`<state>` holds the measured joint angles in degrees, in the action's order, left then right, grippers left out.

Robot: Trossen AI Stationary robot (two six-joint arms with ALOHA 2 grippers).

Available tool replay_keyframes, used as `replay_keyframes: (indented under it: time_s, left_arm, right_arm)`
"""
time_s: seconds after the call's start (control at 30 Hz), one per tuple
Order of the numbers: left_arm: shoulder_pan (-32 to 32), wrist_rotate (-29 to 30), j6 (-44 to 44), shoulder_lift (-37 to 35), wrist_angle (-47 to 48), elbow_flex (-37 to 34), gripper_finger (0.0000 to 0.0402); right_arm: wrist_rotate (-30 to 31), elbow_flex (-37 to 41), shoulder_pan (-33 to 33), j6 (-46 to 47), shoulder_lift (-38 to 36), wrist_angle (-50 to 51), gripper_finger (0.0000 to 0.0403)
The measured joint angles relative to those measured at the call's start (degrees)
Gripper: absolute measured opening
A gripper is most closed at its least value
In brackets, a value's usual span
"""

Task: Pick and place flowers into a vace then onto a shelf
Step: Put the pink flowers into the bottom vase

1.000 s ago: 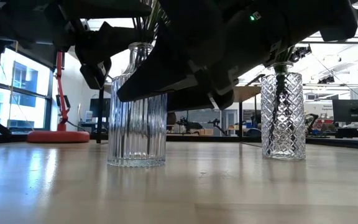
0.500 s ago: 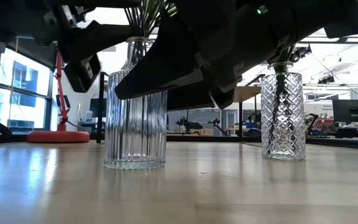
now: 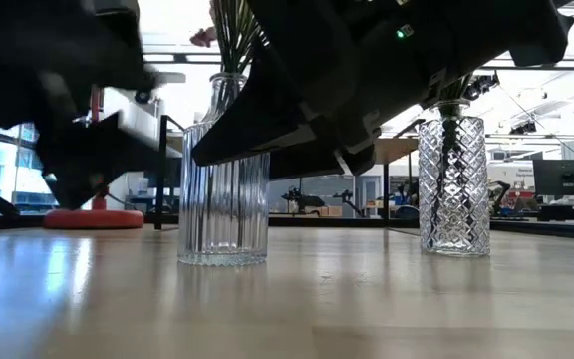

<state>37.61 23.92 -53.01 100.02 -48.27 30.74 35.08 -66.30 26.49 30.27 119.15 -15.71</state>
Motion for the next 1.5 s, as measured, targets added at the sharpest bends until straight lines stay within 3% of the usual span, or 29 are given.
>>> replay_keyframes:
  time_s: [0.13, 0.23, 0.37, 0.53, 0.77, 0.97, 1.5]
  left_arm:
    - [0.6, -3.0, -0.7, -1.0, 2.4, -0.3, 0.0303]
    - [1.3, 0.6, 0.7, -3.7, 4.4, -0.2, 0.0314]
    - [1.8, 2.3, -1.1, -4.8, 11.8, -0.4, 0.0316]
    - [1.9, 4.2, -1.0, -7.2, 13.7, -0.3, 0.0316]
    - [1.9, 5.6, 3.0, -14.8, 20.6, -0.3, 0.0316]
    - [1.8, 6.5, 3.2, -19.0, 28.8, -0.3, 0.0316]
    - [1.8, 5.4, 3.2, -18.5, 27.1, -0.2, 0.0316]
  right_arm:
    - [-0.1, 0.0, 0.0, -0.1, 0.0, 0.0, 0.0273]
    - [-0.3, 0.0, 0.1, 0.5, 0.0, 0.1, 0.0273]
    - [-0.5, 0.0, 0.6, 0.8, 0.0, 0.1, 0.0273]
    - [-0.6, -0.1, 2.5, -1.4, 0.1, -0.4, 0.0273]
    - [-1.1, -1.6, 5.3, -8.1, 0.2, 0.3, 0.0277]
    - [-0.6, -2.2, 6.3, -6.1, 0.3, 1.1, 0.0295]
    - [0.2, -2.5, 5.7, -4.8, 0.4, 0.6, 0.0300]
